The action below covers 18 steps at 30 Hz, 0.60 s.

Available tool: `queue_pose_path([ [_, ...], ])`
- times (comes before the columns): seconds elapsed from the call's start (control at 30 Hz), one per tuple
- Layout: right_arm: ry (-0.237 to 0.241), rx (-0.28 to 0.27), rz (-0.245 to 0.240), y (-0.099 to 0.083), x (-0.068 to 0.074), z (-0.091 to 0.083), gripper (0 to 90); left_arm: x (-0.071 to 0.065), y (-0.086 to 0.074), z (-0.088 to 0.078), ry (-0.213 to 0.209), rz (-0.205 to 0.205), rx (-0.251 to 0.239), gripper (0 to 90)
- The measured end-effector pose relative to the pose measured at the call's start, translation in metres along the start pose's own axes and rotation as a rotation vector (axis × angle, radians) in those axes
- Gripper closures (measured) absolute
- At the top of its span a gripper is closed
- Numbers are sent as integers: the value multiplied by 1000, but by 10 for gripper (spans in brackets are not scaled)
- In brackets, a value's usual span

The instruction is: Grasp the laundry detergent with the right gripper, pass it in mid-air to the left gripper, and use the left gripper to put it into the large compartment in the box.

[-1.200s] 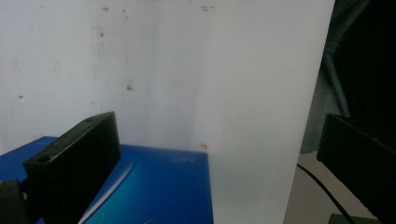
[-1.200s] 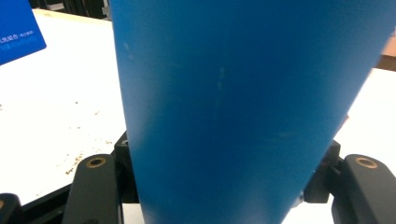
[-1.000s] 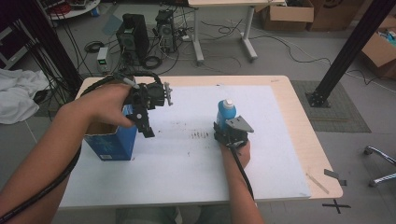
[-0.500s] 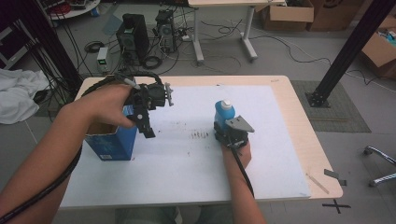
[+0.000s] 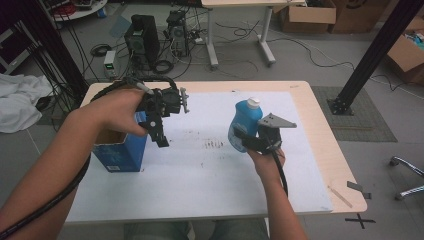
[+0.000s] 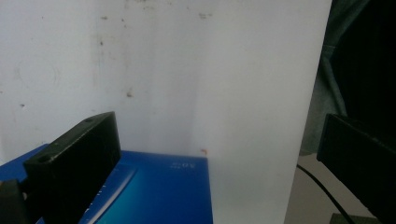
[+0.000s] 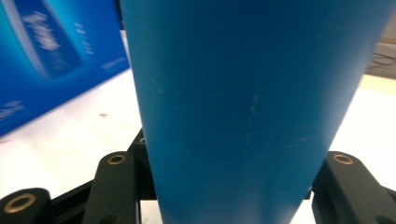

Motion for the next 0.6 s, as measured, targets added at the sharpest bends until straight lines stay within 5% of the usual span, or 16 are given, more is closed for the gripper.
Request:
queue_pose_path([
  [0.23, 177, 62, -132, 20, 24, -13, 451, -6, 7, -4, -5, 22, -5, 1],
  [0.53, 390, 126, -251, 10, 53, -6, 452, -14, 16, -8, -19, 44, -16, 1],
  [0.6, 407, 126, -260, 9, 56, -6, 452, -14, 17, -8, -19, 49, -15, 1],
])
Point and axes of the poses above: each handheld gripper's, and its own axes: z roughly forward along the jaws, y roughly out of its top, x roughly to its left, the point moved 10 cm from there along z, roughly forward along the jaws, and after that the axes turned 8 degrees about y, right-handed, at the moved point
